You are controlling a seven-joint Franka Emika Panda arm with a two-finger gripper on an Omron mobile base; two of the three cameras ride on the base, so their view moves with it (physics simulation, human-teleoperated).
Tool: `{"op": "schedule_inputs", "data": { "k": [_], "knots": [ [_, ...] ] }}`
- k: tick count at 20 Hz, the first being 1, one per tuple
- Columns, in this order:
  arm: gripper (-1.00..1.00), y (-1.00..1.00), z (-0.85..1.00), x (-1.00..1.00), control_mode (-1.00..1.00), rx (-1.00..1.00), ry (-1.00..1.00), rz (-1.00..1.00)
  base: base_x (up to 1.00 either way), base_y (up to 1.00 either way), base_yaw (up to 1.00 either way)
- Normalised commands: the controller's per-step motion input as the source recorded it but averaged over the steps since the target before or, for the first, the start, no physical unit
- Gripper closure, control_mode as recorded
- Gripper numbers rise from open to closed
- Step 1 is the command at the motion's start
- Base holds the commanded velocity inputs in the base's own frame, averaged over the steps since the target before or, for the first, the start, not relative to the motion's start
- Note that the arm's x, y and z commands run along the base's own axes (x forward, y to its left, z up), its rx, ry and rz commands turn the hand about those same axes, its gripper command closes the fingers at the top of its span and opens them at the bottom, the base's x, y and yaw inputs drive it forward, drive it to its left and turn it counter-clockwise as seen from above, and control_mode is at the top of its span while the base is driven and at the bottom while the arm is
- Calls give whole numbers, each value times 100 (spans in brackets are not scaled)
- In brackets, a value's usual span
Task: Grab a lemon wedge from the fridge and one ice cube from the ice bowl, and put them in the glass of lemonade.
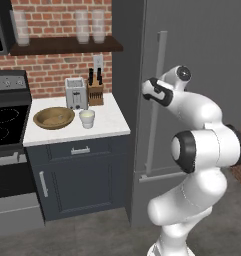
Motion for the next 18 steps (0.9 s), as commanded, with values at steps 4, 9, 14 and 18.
{"op": "schedule_inputs", "data": {
  "k": [4, 9, 14, 18],
  "knots": [
    [100, -44, 2, -100, -100, 1, 9, -1, 0, 0, 0],
    [100, -77, 16, -100, -100, 5, 2, -1, 0, 0, 0],
    [100, -96, 19, -100, -100, 8, 1, -4, 0, 0, 0],
    [100, -100, 19, -100, -100, 8, 0, -4, 0, 0, 0]
  ]
}}
